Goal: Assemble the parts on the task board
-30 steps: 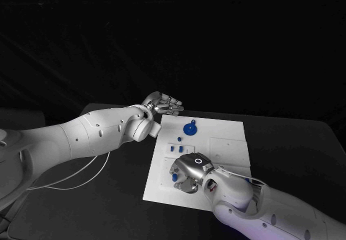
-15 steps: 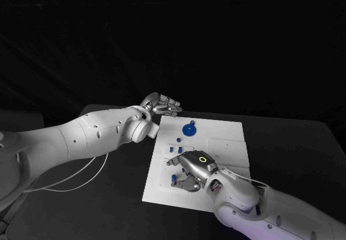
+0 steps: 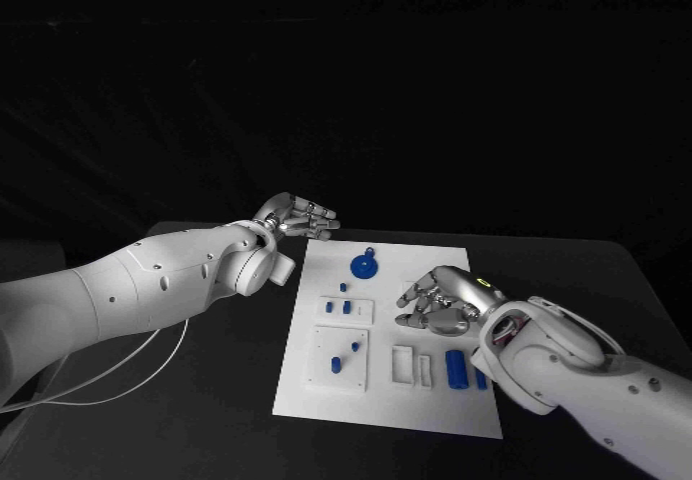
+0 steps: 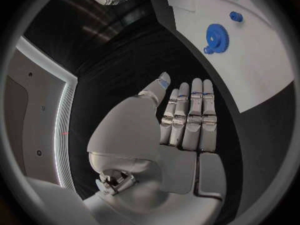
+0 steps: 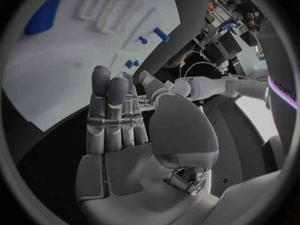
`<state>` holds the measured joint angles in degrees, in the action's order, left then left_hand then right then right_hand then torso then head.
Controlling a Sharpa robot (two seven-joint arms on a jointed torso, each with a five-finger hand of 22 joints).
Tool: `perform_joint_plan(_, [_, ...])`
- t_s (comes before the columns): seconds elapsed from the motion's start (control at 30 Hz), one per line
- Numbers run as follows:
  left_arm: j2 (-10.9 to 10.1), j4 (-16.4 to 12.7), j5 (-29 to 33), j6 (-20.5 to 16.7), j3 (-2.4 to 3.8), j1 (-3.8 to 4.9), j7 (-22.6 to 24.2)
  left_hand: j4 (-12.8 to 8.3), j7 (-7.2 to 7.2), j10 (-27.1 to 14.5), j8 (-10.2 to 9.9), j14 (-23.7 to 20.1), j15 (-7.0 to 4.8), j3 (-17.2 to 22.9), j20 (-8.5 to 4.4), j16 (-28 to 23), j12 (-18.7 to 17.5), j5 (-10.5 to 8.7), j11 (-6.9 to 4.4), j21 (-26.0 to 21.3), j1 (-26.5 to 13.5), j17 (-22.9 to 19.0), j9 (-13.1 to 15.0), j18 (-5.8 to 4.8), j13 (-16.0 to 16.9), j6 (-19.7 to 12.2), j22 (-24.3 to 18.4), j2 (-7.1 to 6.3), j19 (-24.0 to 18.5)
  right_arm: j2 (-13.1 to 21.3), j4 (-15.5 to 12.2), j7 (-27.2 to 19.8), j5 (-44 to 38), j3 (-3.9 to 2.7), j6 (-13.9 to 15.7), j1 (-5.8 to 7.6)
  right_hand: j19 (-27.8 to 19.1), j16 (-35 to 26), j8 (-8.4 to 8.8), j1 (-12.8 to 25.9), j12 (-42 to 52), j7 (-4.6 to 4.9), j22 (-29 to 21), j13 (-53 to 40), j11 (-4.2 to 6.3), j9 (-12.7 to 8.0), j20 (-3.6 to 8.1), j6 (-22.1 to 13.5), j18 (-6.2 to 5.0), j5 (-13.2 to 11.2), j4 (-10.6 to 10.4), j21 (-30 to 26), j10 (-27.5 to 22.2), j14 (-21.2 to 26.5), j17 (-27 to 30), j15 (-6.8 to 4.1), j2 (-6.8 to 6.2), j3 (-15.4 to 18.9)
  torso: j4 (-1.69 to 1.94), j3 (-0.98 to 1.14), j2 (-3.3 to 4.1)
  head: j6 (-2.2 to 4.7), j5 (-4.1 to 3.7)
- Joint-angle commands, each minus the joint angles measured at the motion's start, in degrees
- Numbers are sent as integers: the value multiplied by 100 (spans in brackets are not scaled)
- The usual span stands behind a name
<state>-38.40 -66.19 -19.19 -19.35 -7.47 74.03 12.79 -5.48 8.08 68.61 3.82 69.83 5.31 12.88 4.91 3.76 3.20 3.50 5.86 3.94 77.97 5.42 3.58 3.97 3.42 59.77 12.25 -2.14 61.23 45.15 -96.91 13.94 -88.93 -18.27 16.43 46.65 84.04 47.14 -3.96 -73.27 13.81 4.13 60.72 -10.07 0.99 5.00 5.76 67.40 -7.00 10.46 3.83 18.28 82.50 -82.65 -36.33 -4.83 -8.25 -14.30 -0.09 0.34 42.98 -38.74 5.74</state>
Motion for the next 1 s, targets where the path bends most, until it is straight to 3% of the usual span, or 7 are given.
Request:
perform_joint_plan(0.03, [-74, -91, 68, 246, 6, 4, 239, 23, -51, 217, -15, 201, -70, 38, -84, -5, 8, 15, -74, 35, -95, 38, 3, -165, -4, -5, -14, 1, 26, 209, 30, -194, 1494, -62, -608, 5, 240, 56, 20, 93, 1060, -53, 59, -991, 94, 42, 92, 121, 175, 122, 46, 187, -173, -46, -88, -78, 76, 264, -39, 11, -24, -3, -79])
perform_joint_plan(0.07, [-109, -125, 90, 278, 5, 3, 263, 24, -54, 234, -17, 229, -80, 52, -104, -13, 14, 17, -83, 36, -104, 44, 2, -192, -2, -8, -20, -7, 33, 293, 45, -102, 1630, -86, -664, 19, 224, 269, -7, 95, 2277, -16, 184, -2271, 161, 114, 147, 188, 232, 220, 81, 440, -1086, -8, -317, -136, 97, 416, -50, 16, -29, -2, -92])
perform_joint_plan(0.2, [-264, -299, 160, 349, 5, -8, 340, 50, -77, 405, -16, 380, -137, 43, -168, -5, 15, -3, -143, 63, -163, 91, 3, -236, 1, -13, -22, -29, 110, 544, 68, 471, 1952, -135, -636, 66, 253, 819, 28, 419, 4016, -138, 531, -4021, 163, 356, 165, 119, 266, -376, -466, 1111, -1016, 53, -963, -125, 371, -87, -75, 26, -42, -1, -139])
perform_joint_plan(0.27, [-371, -420, 189, 388, 5, -14, 387, 69, -64, 399, -19, 401, -139, -2, -177, -5, 16, 0, -134, 60, -220, 110, 2, -257, 2, -26, -29, -84, 118, 662, 51, 895, 2136, -149, -690, 80, 240, 1101, 27, 587, 4587, -133, 634, -4794, 124, 518, 140, 89, 269, -498, -557, 1249, -985, 91, -1367, -98, 89, -665, -94, 39, -42, 6, -142])
perform_joint_plan(0.5, [-724, -774, 336, 496, 3, -31, 576, 211, -72, 14, -13, 131, -23, -760, -84, -12, 20, 146, 5, 16, -311, 131, 5, -228, 8, -36, -153, -55, 92, 975, -106, 2178, 2526, -165, -1495, 105, 260, 1409, 30, 783, 4701, -68, 896, -5319, 85, 739, 91, -159, 211, -354, -669, 1655, -786, 28, -1985, -54, 17, -546, -105, 49, -55, -6, -226])
perform_joint_plan(0.77, [-873, -934, 396, 828, 2, -44, 722, 356, -73, -207, -10, 167, -2, -1837, -37, -37, 18, 36, 73, 23, -311, 139, 7, -185, 9, -152, -359, 95, 98, 1057, -124, 2667, 2530, -163, -2110, 109, 255, 1456, 33, 931, 4692, -52, 1069, -5594, 71, 885, 78, -231, 224, -424, -1019, 1817, -674, 5, -2251, -44, -31, -313, -94, 23, -57, -31, -290])
perform_joint_plan(1.0, [-877, -1018, 405, 1078, 1, -47, 781, 541, -62, -257, -15, -33, 62, -1964, 4, -33, 16, -62, 95, -1, -511, 39, 4, -227, 6, -244, -486, -56, -44, 1001, -47, 2766, 2501, -122, -2241, 109, 265, 1433, 31, 978, 4624, -29, 1147, -5680, 51, 926, 57, -318, 178, -331, -1136, 1870, -673, -11, -2354, -29, -44, -33, -100, -9, -64, -59, -323])
